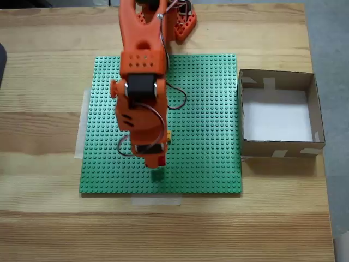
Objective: Pick the red lego block and put it in the box.
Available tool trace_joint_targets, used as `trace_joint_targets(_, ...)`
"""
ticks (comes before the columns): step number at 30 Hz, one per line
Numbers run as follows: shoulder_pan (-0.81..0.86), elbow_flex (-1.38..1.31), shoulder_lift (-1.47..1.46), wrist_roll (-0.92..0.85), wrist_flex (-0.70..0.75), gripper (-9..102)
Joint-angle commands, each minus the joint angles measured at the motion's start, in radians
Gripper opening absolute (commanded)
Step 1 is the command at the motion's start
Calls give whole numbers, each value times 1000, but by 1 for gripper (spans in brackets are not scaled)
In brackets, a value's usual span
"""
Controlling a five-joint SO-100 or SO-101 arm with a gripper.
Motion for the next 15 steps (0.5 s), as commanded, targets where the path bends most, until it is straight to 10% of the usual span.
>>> trace_joint_targets(1,3,6,132,12,-12,-1)
trace_joint_targets(15,-221,130,569,49,5,-1)
